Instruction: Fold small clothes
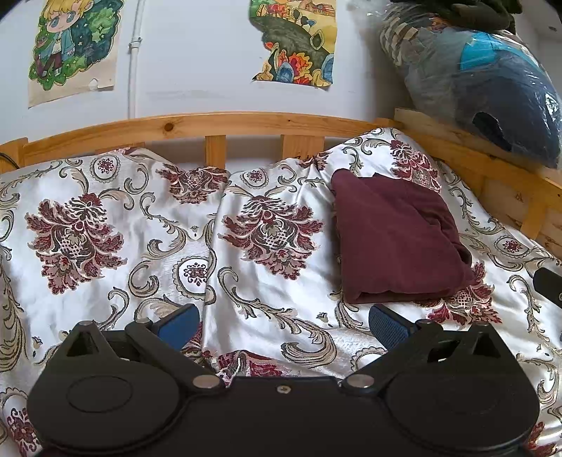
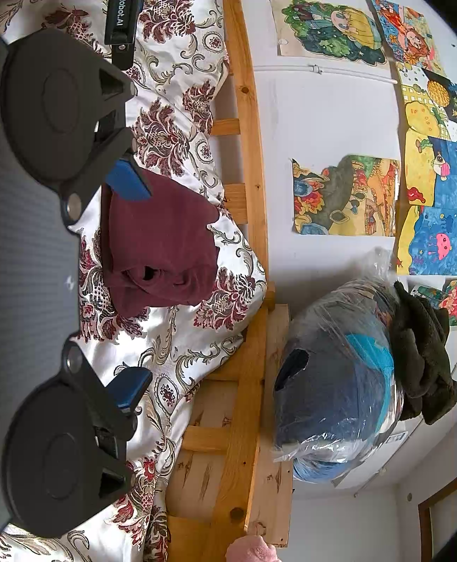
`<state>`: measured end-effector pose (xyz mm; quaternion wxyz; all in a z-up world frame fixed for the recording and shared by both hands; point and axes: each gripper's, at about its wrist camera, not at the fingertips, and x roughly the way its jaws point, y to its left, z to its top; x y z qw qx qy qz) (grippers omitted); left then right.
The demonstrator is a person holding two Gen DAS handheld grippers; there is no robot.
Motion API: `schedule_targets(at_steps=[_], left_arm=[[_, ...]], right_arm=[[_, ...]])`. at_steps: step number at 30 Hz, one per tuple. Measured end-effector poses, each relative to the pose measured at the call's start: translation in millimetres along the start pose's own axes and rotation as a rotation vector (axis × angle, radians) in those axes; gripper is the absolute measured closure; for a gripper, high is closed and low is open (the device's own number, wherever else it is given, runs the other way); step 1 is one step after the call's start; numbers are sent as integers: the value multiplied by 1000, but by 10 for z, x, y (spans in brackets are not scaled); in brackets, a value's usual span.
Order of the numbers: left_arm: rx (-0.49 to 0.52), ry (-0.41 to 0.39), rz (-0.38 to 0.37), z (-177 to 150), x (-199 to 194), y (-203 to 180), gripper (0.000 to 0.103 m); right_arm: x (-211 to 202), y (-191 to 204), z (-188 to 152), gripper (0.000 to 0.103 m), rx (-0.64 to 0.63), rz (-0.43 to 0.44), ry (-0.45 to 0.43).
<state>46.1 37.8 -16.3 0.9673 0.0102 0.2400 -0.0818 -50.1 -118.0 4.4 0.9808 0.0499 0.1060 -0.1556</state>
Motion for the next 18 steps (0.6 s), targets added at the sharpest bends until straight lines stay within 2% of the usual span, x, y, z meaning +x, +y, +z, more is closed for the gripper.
schedule_targets(at_steps=[18], left_arm=[[-2, 9, -3, -10, -7, 17, 1]], right_arm=[[-3, 4, -1, 0, 0, 0, 1]])
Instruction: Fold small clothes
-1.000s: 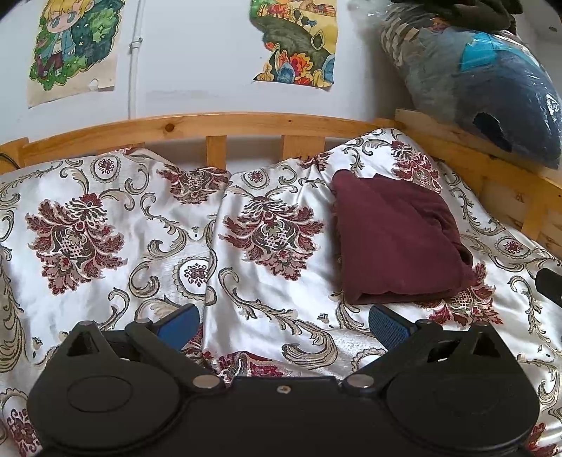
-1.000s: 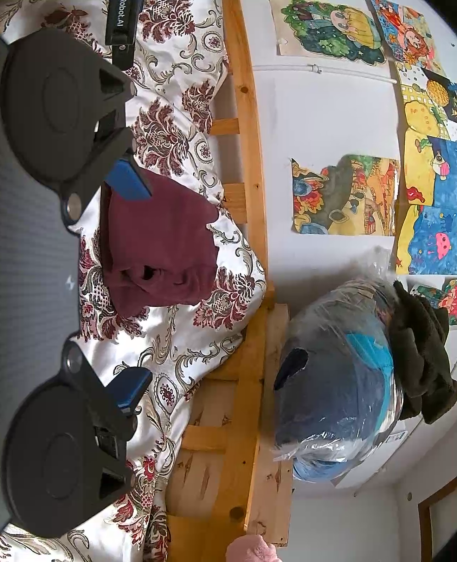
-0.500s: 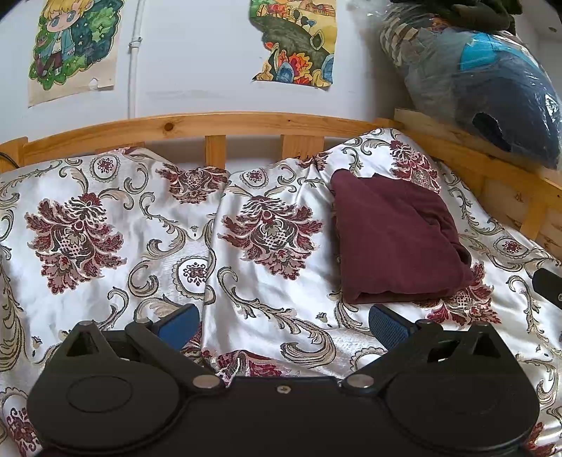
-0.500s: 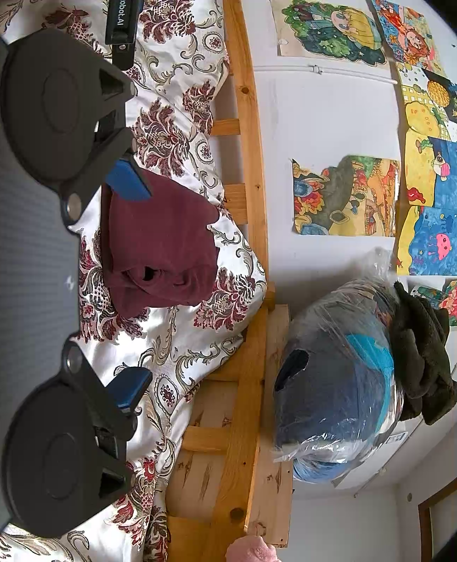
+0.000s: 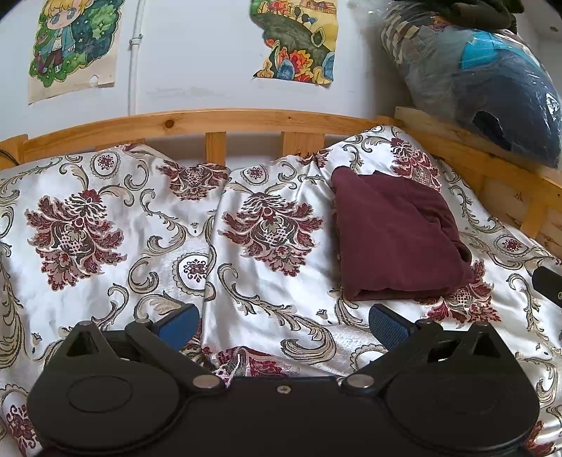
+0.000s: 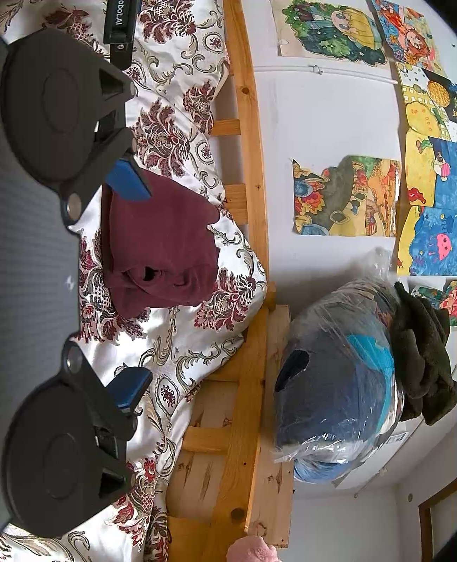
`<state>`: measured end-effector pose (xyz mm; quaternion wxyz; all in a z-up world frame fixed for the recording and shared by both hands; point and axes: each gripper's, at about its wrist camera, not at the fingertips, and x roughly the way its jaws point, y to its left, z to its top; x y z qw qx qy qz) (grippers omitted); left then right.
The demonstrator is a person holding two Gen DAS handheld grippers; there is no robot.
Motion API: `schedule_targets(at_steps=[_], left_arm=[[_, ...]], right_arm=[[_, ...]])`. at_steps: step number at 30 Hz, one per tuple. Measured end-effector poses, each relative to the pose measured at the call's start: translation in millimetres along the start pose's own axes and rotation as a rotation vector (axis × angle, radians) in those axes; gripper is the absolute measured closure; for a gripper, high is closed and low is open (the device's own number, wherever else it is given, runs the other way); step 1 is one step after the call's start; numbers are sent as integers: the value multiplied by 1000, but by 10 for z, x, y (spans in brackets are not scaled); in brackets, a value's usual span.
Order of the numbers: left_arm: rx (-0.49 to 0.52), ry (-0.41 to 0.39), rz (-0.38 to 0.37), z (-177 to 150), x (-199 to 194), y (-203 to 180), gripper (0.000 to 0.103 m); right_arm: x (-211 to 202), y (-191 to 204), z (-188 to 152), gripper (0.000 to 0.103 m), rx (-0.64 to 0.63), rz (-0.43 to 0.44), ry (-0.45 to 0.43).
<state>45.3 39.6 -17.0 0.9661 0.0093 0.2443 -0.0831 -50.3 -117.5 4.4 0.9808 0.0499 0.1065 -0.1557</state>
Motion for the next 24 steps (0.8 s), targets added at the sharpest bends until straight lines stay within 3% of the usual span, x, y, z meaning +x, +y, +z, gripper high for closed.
schedule_targets(at_steps=[24], left_arm=[[1, 2, 0, 1, -3, -2, 1]], right_arm=[[4, 14, -8, 0, 1, 4, 0]])
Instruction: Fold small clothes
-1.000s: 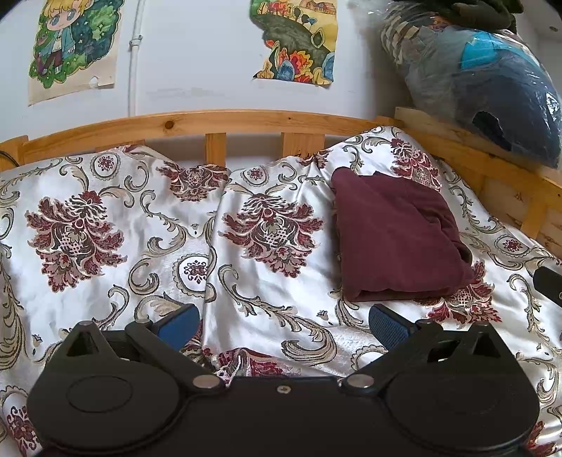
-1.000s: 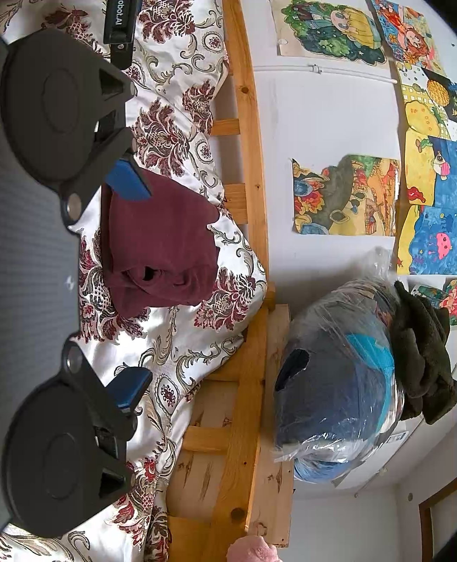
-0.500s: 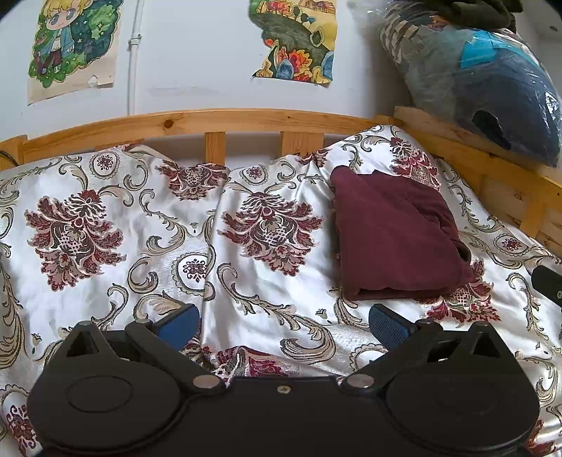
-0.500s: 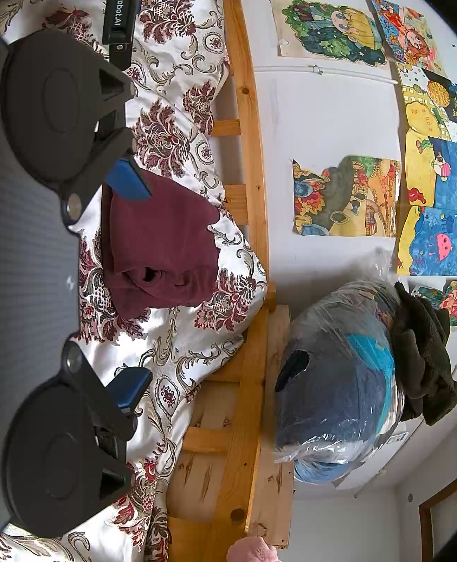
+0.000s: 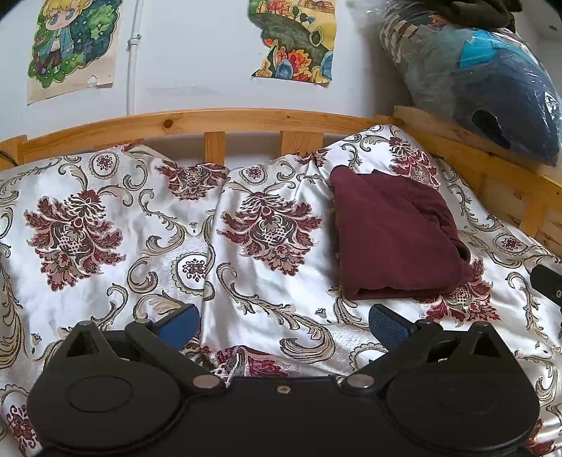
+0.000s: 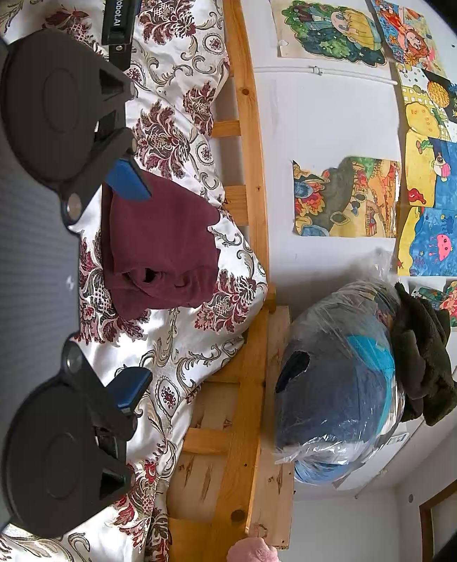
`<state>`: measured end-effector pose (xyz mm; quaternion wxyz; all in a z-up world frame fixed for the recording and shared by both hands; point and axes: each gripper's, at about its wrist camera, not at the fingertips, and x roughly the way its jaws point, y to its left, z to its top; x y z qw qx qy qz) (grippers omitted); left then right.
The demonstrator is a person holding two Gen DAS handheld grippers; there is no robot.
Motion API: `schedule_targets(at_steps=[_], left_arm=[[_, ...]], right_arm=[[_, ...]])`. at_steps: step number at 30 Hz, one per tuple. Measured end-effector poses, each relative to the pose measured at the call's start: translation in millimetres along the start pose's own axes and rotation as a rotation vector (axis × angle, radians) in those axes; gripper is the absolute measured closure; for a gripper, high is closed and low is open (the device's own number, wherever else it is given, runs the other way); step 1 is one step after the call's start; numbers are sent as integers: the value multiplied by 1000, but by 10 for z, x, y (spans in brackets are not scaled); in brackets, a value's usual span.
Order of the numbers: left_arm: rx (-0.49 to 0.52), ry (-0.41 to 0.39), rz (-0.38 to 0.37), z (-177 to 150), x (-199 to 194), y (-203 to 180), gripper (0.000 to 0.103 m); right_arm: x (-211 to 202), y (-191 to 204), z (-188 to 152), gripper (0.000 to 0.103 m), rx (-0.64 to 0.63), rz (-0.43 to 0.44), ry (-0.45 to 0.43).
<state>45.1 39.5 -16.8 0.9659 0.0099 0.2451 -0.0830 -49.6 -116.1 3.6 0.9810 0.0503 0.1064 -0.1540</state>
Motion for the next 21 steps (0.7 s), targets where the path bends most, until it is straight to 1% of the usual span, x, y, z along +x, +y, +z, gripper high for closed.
schedule_targets(at_steps=[21], left_arm=[[4, 3, 0, -4, -1, 0, 1]], right_arm=[[1, 19, -12, 0, 0, 5, -1]])
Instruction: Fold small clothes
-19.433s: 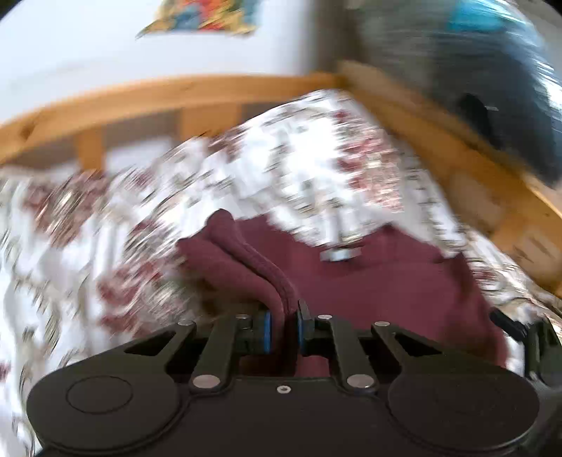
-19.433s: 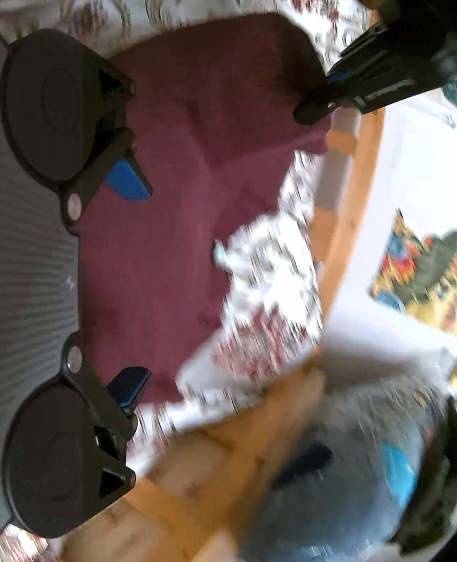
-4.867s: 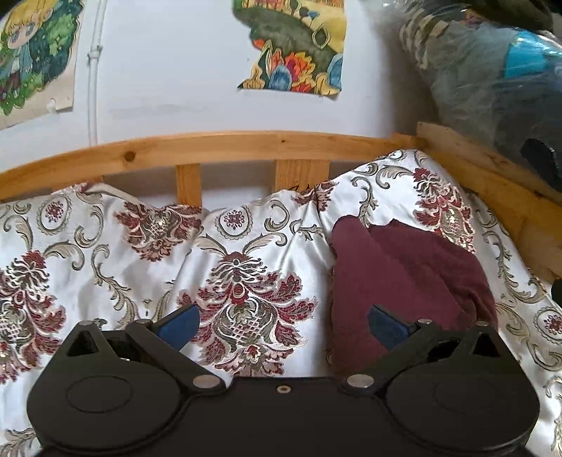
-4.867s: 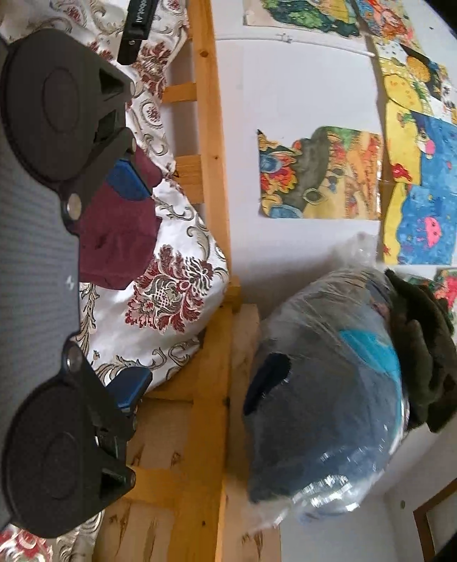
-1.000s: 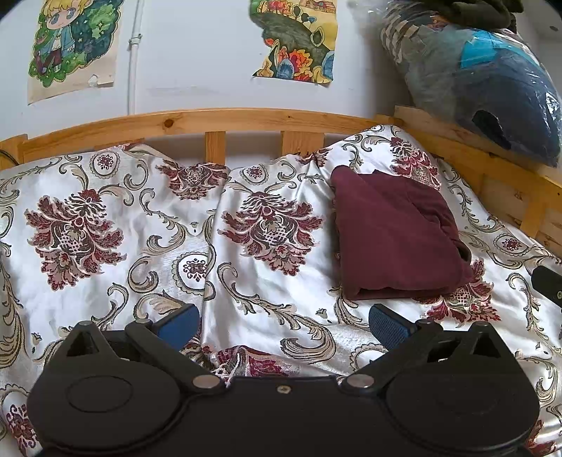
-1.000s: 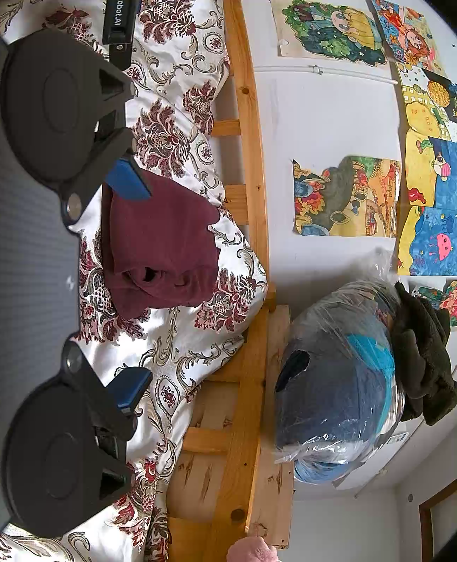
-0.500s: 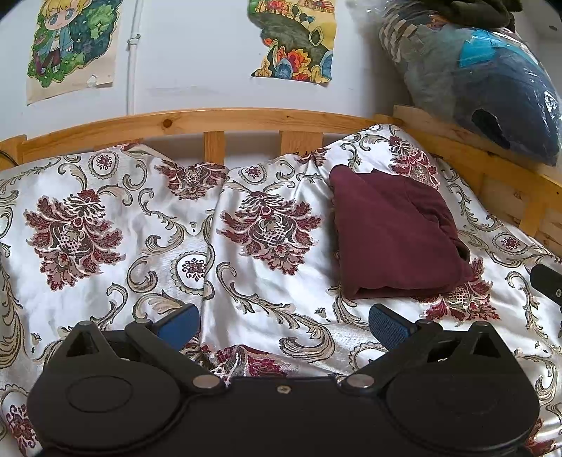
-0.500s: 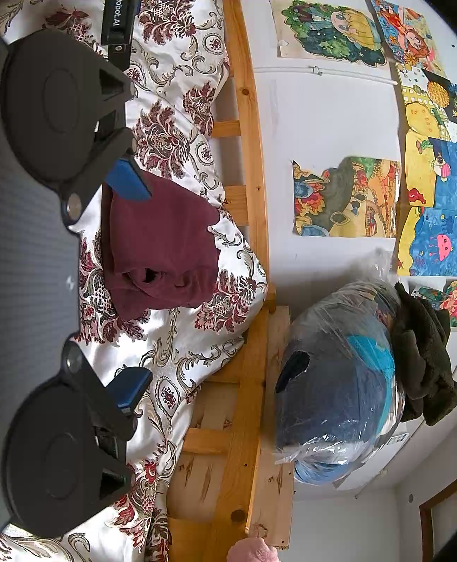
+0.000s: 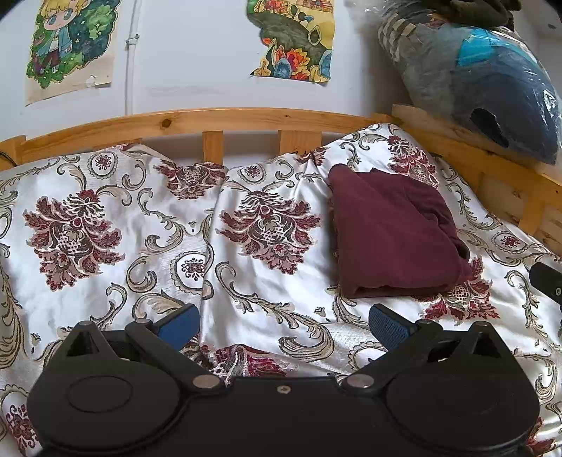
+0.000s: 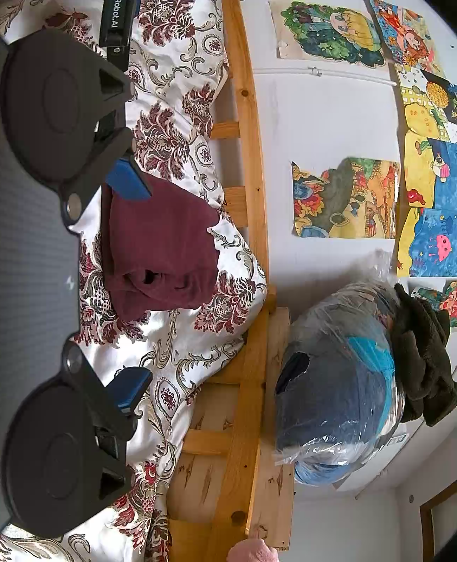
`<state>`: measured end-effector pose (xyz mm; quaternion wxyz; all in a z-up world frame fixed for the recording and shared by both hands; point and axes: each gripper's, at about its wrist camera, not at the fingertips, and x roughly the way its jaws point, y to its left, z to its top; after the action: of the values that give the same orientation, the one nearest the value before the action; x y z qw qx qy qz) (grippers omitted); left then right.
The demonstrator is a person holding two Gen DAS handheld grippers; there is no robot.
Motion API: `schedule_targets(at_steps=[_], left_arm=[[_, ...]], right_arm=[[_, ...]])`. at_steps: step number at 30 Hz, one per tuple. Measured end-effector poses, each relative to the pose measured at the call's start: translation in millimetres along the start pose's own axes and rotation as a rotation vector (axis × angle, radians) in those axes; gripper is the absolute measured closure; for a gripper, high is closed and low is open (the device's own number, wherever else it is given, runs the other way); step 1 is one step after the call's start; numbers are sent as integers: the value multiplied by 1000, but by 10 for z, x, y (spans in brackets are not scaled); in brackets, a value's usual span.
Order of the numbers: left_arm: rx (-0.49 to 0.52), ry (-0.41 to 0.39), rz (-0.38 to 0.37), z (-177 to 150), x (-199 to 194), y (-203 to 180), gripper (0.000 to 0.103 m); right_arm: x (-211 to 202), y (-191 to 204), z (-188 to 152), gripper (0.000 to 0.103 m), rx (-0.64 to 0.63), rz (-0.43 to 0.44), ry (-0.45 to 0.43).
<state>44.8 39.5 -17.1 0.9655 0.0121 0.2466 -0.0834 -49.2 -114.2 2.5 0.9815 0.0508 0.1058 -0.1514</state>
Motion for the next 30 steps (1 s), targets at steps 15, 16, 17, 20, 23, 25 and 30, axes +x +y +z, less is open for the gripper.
schedule_targets(at_steps=[15, 16, 17, 20, 23, 25, 30], left_arm=[[24, 57, 21, -4, 61, 21, 1], [26, 59, 20, -5, 66, 20, 1], [28, 61, 19, -6, 68, 14, 1], [29, 71, 15, -9, 81, 12, 1], [33, 78, 12, -11, 89, 8, 1], [34, 78, 9, -13, 85, 8, 1], [37, 76, 6, -14, 77, 5, 1]], right_arm=[[10, 6, -7, 0, -1, 0, 5], [10, 5, -6, 0, -1, 0, 5], [11, 4, -6, 0, -2, -1, 5], [12, 3, -11, 0, -1, -1, 5], [12, 6, -15, 0, -1, -1, 6], [12, -1, -9, 0, -2, 0, 6], [13, -2, -7, 0, -1, 0, 5]])
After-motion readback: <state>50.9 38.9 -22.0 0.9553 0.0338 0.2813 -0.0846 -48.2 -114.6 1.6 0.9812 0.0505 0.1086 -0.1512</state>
